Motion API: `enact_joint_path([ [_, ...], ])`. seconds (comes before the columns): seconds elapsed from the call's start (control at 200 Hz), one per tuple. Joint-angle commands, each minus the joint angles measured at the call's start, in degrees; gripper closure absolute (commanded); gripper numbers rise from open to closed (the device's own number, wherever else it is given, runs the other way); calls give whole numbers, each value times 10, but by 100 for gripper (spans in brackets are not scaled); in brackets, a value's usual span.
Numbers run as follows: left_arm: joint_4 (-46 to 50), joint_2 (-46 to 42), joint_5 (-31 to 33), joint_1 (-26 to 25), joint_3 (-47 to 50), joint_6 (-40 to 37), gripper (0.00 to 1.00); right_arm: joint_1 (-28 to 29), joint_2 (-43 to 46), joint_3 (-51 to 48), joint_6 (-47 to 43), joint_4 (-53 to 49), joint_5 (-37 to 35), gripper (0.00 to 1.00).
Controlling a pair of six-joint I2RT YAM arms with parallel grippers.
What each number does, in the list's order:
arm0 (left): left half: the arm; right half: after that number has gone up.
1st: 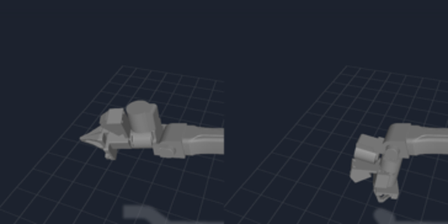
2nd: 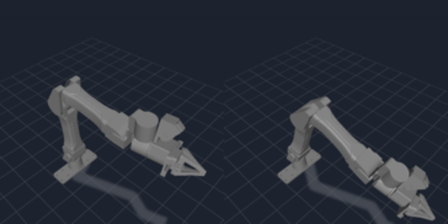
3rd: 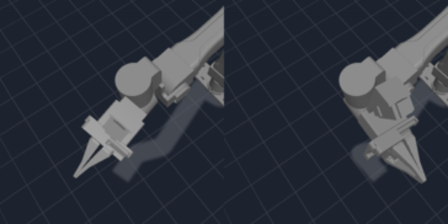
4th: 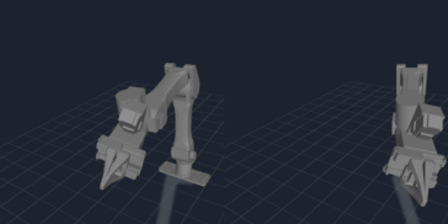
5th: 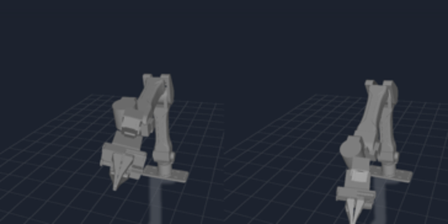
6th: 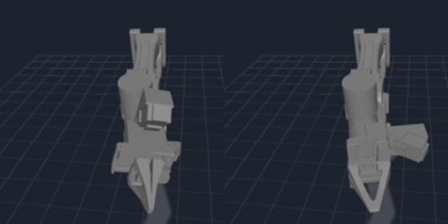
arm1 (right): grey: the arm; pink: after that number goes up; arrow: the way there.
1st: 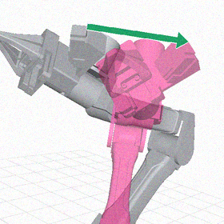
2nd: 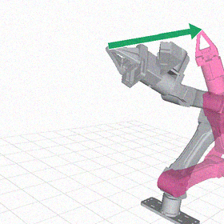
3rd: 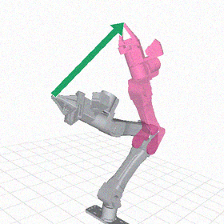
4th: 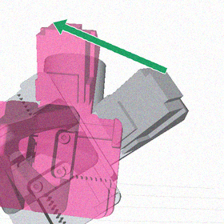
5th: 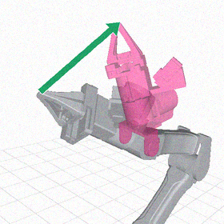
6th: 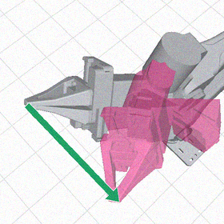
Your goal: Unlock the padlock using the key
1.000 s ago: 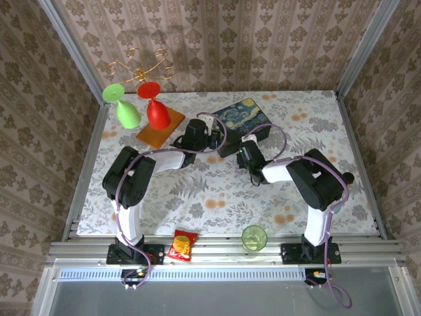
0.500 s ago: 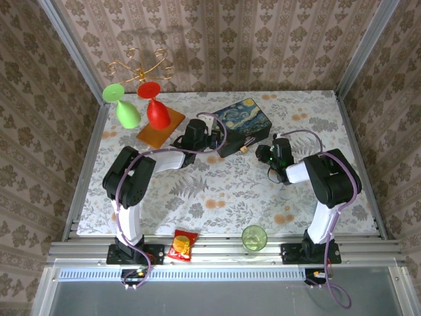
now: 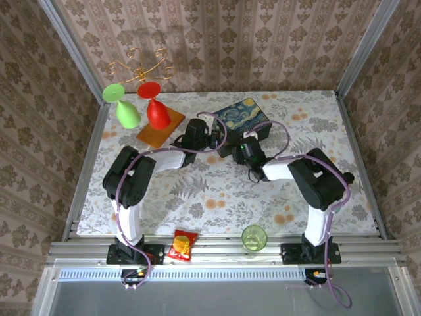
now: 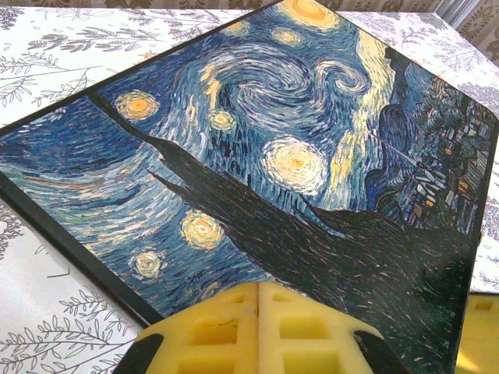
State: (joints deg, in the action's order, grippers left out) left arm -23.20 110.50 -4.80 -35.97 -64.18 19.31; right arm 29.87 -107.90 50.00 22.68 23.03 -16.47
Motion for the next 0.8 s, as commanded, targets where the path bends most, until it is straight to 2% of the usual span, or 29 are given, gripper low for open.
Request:
enact_joint_path([
  [0.0, 161, 49, -8, -3, 21, 7, 100, 16, -31, 19, -41, -62, -165, 52],
  [0.075, 161, 49, -11, -3, 20, 8, 100, 16, -46, 29, -31, -75, -193, 52],
  [0.265, 159, 54, -13, -4, 22, 12, 100, 15, -63, 38, -21, -81, -188, 54],
  [0.465, 168, 58, -2, -7, 20, 5, 100, -19, -23, 38, 49, -117, -165, 64],
  [0.7, 194, 42, 9, -18, 3, -11, 100, -86, 8, 32, 80, -109, -62, 71],
  [0.795, 215, 23, -2, -19, -23, -15, 100, -100, 34, -8, 64, -25, 26, 69],
])
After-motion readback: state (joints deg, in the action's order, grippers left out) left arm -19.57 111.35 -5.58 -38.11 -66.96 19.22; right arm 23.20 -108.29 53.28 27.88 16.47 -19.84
